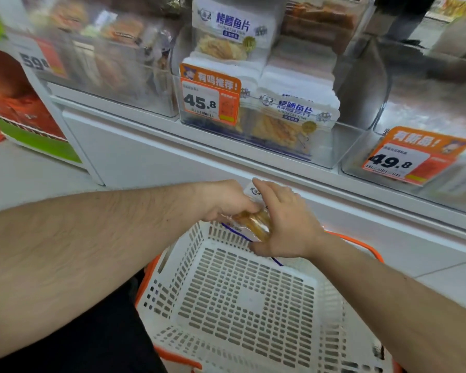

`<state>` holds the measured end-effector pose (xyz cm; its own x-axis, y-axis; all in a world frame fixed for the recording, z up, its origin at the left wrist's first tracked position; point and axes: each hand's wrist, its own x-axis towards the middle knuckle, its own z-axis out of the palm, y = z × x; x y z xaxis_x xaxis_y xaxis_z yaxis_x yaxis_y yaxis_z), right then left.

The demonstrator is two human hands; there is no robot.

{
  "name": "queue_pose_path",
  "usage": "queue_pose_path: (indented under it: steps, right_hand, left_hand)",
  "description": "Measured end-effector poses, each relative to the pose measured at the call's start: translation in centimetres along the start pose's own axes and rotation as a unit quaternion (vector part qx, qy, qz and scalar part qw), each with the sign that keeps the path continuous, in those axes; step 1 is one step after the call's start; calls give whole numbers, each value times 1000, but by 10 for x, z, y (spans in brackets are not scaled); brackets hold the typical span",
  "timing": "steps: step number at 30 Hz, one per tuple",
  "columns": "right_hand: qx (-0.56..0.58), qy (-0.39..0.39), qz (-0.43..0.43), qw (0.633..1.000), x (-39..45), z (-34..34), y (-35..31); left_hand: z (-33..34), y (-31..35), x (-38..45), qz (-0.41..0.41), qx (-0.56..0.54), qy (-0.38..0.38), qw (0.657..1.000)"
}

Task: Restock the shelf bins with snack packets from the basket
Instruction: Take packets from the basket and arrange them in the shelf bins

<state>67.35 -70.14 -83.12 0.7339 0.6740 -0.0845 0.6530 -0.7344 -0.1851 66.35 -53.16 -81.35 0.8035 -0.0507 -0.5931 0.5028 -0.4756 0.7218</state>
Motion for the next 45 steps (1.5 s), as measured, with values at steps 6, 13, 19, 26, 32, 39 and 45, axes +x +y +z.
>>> queue_pose_path:
  steps: [6, 13, 19, 26, 32, 39, 45]
  right_hand:
    - [-89, 96, -14, 991, 2, -35, 3]
    - [105, 426, 152, 886, -2, -69, 1]
    - [489, 232, 218, 812, 8, -101, -13]
    - [574, 195, 216, 765, 22, -119, -13]
    - [477, 362, 124, 792, 34, -163, -15]
    - [369, 408, 108, 828, 76, -197, 4]
    - [341, 376, 115, 854, 106, -195, 6]
  left_hand:
    - [-15, 12, -4, 66, -125, 83, 986]
    - [-46, 31, -17, 161, -221, 131, 953]
    - [-60, 43, -31, 242, -242, 153, 927]
    - [-68, 54, -37, 319, -252, 187, 894]
    - [-89, 65, -41, 384, -177, 373, 826]
    - [-111, 56, -33, 257, 25, 572, 779]
    - [-110, 49, -17, 198, 58, 531, 822]
